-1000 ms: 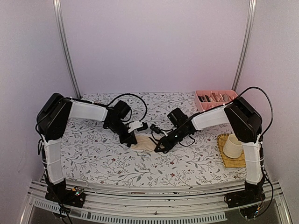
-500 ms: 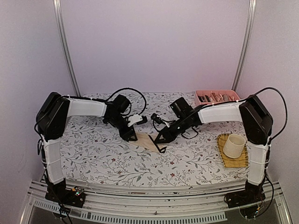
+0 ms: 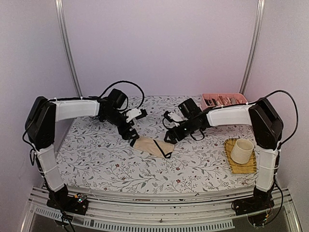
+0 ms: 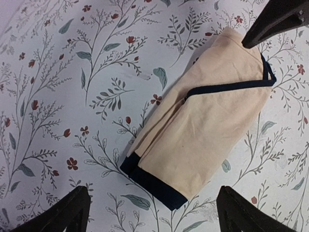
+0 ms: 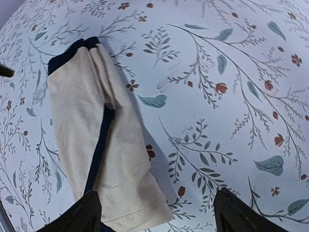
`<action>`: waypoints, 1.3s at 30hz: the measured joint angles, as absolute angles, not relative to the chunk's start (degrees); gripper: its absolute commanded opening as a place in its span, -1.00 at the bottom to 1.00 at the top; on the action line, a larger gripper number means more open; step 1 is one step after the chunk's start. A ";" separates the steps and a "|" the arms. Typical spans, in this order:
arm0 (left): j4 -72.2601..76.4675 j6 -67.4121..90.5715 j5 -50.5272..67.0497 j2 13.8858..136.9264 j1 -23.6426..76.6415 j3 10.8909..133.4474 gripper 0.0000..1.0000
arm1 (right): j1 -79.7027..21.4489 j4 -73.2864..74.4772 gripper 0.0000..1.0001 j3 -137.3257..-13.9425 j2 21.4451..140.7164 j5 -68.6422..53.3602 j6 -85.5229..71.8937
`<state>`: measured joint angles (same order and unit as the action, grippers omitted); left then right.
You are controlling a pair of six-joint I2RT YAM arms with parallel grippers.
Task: Roll the underwear
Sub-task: Smooth out the underwear at the center of the board, then rotate the underwear at the center of the board.
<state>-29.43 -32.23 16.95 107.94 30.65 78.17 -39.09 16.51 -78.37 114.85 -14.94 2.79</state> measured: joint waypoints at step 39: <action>-18.92 -35.14 3.90 104.40 26.39 64.84 0.97 | -52.84 32.29 0.98 -81.78 113.58 4.84 -0.25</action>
<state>-18.92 -35.14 3.90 104.40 26.39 64.84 -52.84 32.29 -81.78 113.58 4.84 -0.25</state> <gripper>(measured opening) 0.984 0.988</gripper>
